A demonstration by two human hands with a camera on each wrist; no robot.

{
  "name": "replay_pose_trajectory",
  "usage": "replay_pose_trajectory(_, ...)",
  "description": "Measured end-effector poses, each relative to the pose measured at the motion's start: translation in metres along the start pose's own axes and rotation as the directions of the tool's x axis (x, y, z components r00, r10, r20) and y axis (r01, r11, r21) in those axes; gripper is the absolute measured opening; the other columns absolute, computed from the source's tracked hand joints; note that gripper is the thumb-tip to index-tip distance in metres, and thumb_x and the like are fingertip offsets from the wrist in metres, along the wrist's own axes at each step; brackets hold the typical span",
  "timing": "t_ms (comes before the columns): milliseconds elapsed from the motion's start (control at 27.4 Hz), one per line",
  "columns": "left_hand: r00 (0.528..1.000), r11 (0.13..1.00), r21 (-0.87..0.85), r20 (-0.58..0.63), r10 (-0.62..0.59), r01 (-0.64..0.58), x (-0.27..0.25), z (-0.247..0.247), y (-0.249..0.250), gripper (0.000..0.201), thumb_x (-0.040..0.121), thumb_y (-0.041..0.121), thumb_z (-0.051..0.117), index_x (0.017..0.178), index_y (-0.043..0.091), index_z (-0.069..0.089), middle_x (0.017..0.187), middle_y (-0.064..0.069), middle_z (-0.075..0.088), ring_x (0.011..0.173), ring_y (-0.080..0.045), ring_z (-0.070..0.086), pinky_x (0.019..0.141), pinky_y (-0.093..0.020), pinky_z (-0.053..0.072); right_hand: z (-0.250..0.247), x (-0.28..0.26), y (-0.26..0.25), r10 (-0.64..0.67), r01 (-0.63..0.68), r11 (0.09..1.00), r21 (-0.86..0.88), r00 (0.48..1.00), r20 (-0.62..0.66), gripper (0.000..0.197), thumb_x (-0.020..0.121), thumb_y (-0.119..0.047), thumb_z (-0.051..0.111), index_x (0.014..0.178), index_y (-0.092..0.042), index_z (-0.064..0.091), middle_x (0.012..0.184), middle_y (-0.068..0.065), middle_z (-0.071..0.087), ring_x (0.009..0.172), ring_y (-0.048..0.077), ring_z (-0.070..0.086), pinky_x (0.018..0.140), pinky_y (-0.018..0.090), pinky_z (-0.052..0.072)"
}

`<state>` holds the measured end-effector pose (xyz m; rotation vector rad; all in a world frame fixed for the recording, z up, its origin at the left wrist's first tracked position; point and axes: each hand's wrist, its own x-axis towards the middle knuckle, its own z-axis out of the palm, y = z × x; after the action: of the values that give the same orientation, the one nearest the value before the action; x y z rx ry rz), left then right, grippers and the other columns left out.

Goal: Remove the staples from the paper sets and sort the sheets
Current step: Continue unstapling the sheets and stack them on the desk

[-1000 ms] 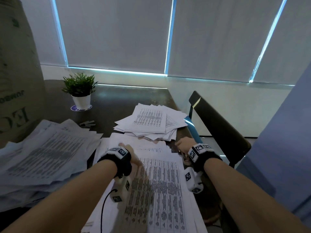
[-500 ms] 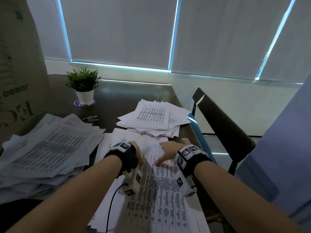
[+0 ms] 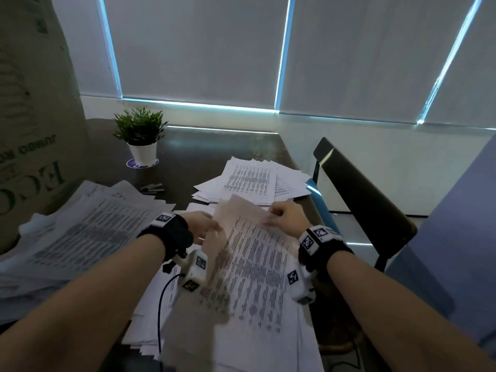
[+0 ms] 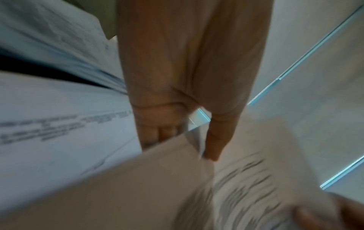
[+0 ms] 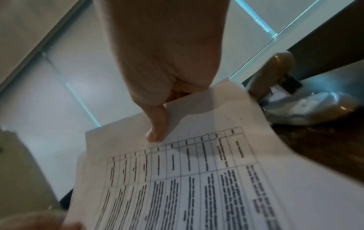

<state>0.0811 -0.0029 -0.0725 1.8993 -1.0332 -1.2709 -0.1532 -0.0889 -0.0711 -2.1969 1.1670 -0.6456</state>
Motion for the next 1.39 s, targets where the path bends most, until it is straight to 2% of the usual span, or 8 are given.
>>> replay_pose_trajectory(219,0.981,0.986,-0.005,-0.109,0.162,-0.164,0.005,-0.010,0.015,0.028,0.078,0.011,0.077,0.103,0.003,0.066,0.109,-0.017,0.068,0.101,-0.033,0.065,0.095,-0.049,0.050,-0.024,0.027,-0.013,-0.050,0.053,0.999,0.005,0.961,-0.272,0.019,0.096,-0.022,0.060,0.105,-0.011,0.071,0.100,0.005,0.070,0.094,0.022,0.064,0.091,0.042,0.052)
replay_pose_trajectory(366,0.922,0.886,-0.314,-0.296,0.250,-0.341,-0.001,-0.009,0.022,0.033,0.076,-0.001,0.075,0.107,-0.004,0.064,0.102,-0.016,0.067,0.090,-0.028,0.064,0.070,-0.035,0.054,-0.014,0.034,0.008,0.182,-0.132,0.981,0.144,0.882,-0.434,0.086,0.082,-0.045,0.074,0.151,-0.021,0.028,0.150,0.012,0.038,0.137,0.030,0.038,0.111,0.055,0.036)
replay_pose_trajectory(439,0.907,0.819,-0.413,-0.307,0.287,-0.399,-0.003,-0.011,0.025,0.029,0.078,-0.002,0.072,0.106,-0.004,0.064,0.103,-0.019,0.068,0.083,-0.026,0.067,0.061,-0.031,0.054,-0.003,0.034,0.027,0.363,-0.199,0.883,0.426,0.864,-0.348,0.103,0.071,-0.049,0.082,0.150,-0.015,0.026,0.146,0.013,0.046,0.134,0.033,0.045,0.108,0.054,0.041)
replay_pose_trajectory(585,0.894,0.751,-0.488,-0.291,0.341,-0.445,0.005,-0.021,0.026,0.034,0.084,0.003,0.067,0.116,-0.006,0.060,0.111,-0.022,0.066,0.095,-0.033,0.067,0.078,-0.041,0.056,0.010,0.026,0.033,0.385,-0.351,0.669,0.655,0.918,0.098,0.048,0.079,-0.023,0.081,0.121,-0.009,0.061,0.120,0.011,0.069,0.110,0.029,0.065,0.100,0.052,0.049)
replay_pose_trajectory(695,0.907,0.759,-0.512,-0.330,0.260,-0.403,0.012,-0.024,0.022,0.012,0.093,0.002,0.052,0.100,0.003,0.061,0.096,-0.014,0.065,0.080,-0.027,0.062,0.070,-0.035,0.051,0.011,0.029,0.041,0.398,-0.253,0.703,0.665,0.915,-0.073,0.012,0.087,-0.007,0.072,0.099,-0.006,0.071,0.110,0.014,0.073,0.102,0.028,0.069,0.092,0.044,0.055)
replay_pose_trajectory(914,0.955,0.870,-0.414,-0.235,0.180,-0.266,0.024,-0.013,0.005,0.021,0.097,0.000,0.046,0.114,0.000,0.058,0.091,-0.013,0.064,0.078,-0.025,0.061,0.066,-0.035,0.050,0.010,0.031,0.041,0.424,-0.216,0.612,0.761,0.902,-0.085,0.018,0.097,-0.011,0.059,0.108,-0.003,0.069,0.107,0.014,0.073,0.102,0.032,0.069,0.093,0.054,0.054)
replay_pose_trajectory(1206,0.906,0.872,-0.339,-0.357,0.229,-0.354,0.031,-0.026,0.016,0.033,0.086,-0.006,0.062,0.119,-0.012,0.058,0.114,-0.023,0.063,0.098,-0.033,0.062,0.092,-0.046,0.050,-0.017,0.038,0.038,0.487,-0.095,0.624,0.776,0.824,-0.290,0.019,0.100,-0.017,0.053,0.103,-0.001,0.065,0.090,0.010,0.069,0.088,0.028,0.066,0.076,0.035,0.054)
replay_pose_trajectory(1389,0.876,0.860,-0.289,-0.377,0.302,-0.421,0.032,-0.040,0.024,0.023,0.087,0.003,0.064,0.109,-0.005,0.063,0.083,-0.009,0.065,0.062,-0.013,0.061,0.051,-0.019,0.050,-0.039,0.046,0.048,0.431,-0.101,0.666,0.739,0.861,-0.270,0.019,0.101,-0.017,0.049,0.111,-0.008,0.063,0.107,0.013,0.069,0.098,0.029,0.067,0.088,0.044,0.055)
